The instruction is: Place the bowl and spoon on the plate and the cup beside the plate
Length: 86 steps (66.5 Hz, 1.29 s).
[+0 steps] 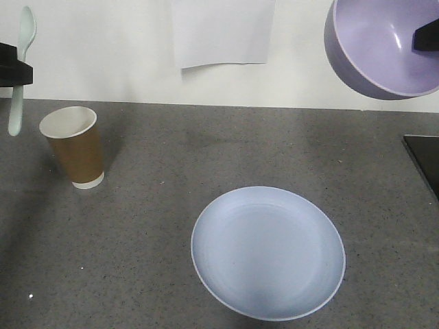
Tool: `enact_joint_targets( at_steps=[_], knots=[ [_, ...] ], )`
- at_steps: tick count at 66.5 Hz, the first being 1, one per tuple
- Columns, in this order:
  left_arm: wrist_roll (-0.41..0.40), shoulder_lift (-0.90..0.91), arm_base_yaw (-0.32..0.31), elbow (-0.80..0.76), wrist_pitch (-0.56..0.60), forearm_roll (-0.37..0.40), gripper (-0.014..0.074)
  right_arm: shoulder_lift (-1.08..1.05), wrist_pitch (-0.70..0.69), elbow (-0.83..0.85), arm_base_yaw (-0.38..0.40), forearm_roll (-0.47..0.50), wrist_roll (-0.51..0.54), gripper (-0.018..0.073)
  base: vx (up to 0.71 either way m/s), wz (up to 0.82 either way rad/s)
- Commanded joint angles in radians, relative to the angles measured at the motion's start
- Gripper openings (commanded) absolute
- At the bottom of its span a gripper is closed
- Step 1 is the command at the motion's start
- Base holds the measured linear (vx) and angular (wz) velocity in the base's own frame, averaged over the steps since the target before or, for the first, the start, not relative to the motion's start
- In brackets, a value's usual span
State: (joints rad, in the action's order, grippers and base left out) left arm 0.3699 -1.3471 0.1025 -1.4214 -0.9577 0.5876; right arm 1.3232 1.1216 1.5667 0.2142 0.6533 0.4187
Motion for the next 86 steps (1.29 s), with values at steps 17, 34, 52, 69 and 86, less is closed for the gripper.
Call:
enact_joint_targets(
  at_steps=[17, 34, 52, 69, 86],
  knots=[
    [0.002, 0.032, 0.002, -0.025, 0.043, 0.045, -0.0006, -0.025, -0.046, 0.029, 0.002, 0.047, 0.003, -0.0006, 0.0, 0.0],
    [0.002, 0.032, 0.002, -0.025, 0.043, 0.045, -0.0006, -0.025, -0.047, 0.029, 0.002, 0.047, 0.003, -0.0006, 0.0, 0.0],
    [0.002, 0.032, 0.002, -0.025, 0.043, 0.045, -0.0006, -0.025, -0.047, 0.029, 0.002, 0.047, 0.003, -0.0006, 0.0, 0.0],
    [0.002, 0.032, 0.002, -0.025, 0.043, 0.045, -0.0006, -0.025, -0.047, 0.029, 0.002, 0.047, 0.003, -0.0006, 0.0, 0.0],
    [0.002, 0.032, 0.002, -0.025, 0.043, 0.045, -0.0006, -0.025, -0.047, 0.029, 0.002, 0.047, 0.003, -0.0006, 0.0, 0.0]
  ],
)
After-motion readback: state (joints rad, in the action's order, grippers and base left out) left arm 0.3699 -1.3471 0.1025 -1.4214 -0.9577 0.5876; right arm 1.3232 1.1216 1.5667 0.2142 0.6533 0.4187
